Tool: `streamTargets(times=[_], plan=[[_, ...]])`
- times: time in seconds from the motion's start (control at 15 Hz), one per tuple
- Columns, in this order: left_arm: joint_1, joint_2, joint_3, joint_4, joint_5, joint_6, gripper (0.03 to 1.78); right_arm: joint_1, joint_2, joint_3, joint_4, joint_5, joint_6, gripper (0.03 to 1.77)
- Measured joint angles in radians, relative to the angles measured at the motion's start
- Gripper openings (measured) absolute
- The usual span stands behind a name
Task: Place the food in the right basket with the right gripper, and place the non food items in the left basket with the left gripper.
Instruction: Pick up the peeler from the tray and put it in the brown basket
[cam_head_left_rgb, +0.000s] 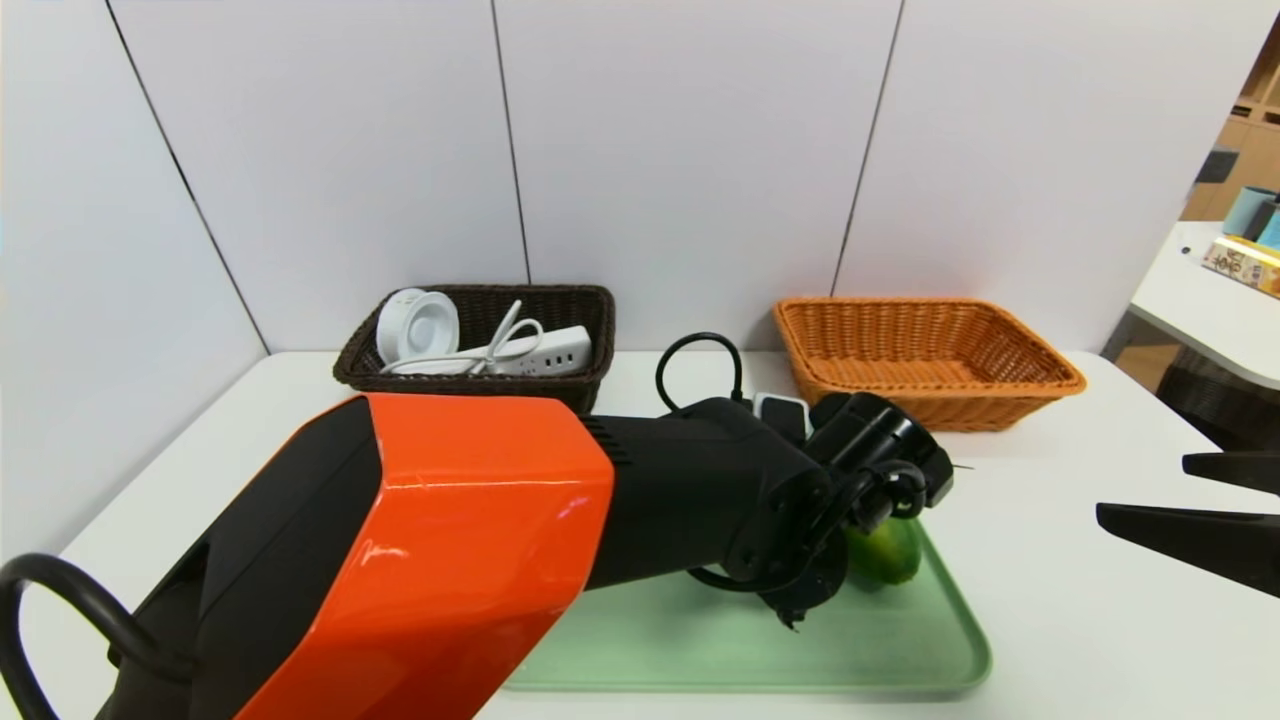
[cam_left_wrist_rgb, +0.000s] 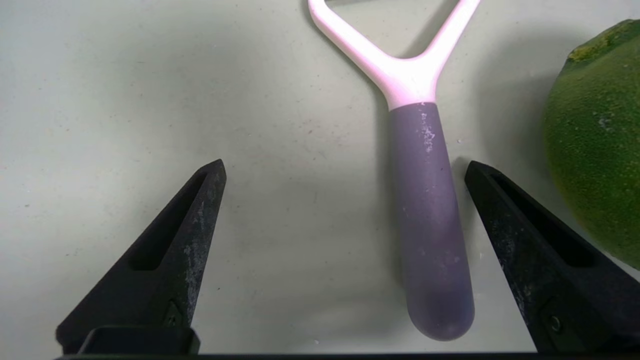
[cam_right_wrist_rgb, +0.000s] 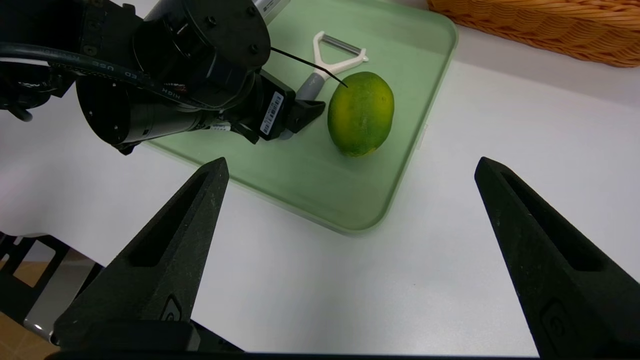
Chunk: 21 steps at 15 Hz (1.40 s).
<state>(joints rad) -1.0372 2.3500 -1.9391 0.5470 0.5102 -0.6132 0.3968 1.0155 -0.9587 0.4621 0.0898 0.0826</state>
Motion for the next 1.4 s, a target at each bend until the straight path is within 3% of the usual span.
streamTargets(times=[0.33, 0.6, 0.8, 0.93, 1.4], plan=[[0.000, 0.002, 0.000, 0.000, 0.000, 0.003, 1.69, 0.000, 0.000, -0.002, 0.000, 0.000, 0.000, 1.70], [0.000, 0.001, 0.001, 0.002, 0.000, 0.005, 1.09, 0.000, 0.000, -0.004, 0.000, 0.000, 0.000, 1.70], [-0.001, -0.003, 0.001, 0.003, 0.001, 0.006, 0.77, 0.000, 0.000, -0.006, 0.000, 0.000, 0.000, 1.70], [0.000, -0.005, 0.001, 0.002, 0.002, 0.007, 0.26, 0.000, 0.000, -0.007, 0.000, 0.000, 0.000, 1.70], [0.009, -0.033, 0.001, 0.013, 0.009, 0.037, 0.26, 0.000, -0.001, -0.004, 0.000, -0.001, 0.000, 1.70]])
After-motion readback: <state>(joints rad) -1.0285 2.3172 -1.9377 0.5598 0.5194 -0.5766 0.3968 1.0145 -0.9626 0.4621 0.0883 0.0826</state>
